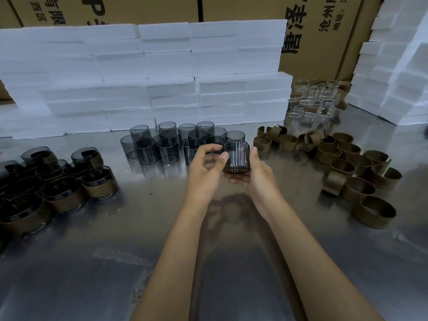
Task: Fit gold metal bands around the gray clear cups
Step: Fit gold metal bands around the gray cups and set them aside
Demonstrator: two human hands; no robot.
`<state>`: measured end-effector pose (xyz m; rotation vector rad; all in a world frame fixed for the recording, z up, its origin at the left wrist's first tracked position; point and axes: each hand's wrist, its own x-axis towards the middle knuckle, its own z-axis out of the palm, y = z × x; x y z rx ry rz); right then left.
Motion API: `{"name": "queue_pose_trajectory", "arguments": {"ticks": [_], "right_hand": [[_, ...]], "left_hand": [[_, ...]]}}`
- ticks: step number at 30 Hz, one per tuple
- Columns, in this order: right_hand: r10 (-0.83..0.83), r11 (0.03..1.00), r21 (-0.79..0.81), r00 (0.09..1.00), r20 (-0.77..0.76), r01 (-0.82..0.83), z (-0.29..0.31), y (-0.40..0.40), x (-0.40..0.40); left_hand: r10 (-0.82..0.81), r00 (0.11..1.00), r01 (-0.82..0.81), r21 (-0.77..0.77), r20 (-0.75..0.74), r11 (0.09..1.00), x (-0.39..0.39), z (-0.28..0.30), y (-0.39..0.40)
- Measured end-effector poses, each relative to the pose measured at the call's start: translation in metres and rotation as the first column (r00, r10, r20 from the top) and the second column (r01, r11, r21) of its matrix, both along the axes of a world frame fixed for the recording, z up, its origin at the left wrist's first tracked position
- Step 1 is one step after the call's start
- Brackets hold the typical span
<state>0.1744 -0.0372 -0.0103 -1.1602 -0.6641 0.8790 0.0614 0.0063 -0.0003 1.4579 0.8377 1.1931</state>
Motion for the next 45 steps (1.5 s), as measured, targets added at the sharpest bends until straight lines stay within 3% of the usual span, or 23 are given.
{"name": "queue_pose_trajectory", "arguments": {"ticks": [6, 11, 18, 26, 32, 37, 45], "right_hand": [[-0.037, 0.999, 0.041, 0.998, 0.048, 0.035, 0.002, -0.004, 0.001], [-0.040, 0.999, 0.018, 0.996, 0.077, 0.039, 0.003, -0.003, -0.001], [0.263, 0.964, -0.029, 0.963, -0.057, -0.265, 0.008, -0.005, -0.005], [0.182, 0.981, -0.049, 0.981, -0.072, -0.186, 0.006, 0.001, -0.003], [0.090, 0.996, 0.029, 0.995, -0.053, -0.088, 0.001, -0.003, -0.002], [0.019, 0.998, 0.055, 0.999, 0.043, -0.022, 0.002, -0.004, 0.000], [0.295, 0.954, -0.022, 0.952, -0.081, -0.297, 0.006, -0.004, -0.005]], "left_hand": [[0.040, 0.996, -0.033, -0.098, 0.074, 0.995, 0.002, -0.002, 0.003], [-0.024, 0.998, 0.033, -0.138, 0.062, 0.990, 0.005, -0.002, -0.002], [-0.206, 0.976, 0.216, -0.225, 0.070, 0.950, 0.004, 0.000, -0.006], [-0.291, 0.956, 0.290, -0.267, 0.038, 0.919, -0.007, 0.001, 0.001], [-0.066, 0.993, 0.086, -0.229, 0.093, 0.970, -0.011, -0.004, 0.011], [-0.022, 0.995, 0.045, -0.229, 0.102, 0.972, -0.009, -0.003, 0.011], [-0.173, 0.978, 0.193, -0.205, 0.114, 0.959, -0.004, 0.000, 0.001]]}}
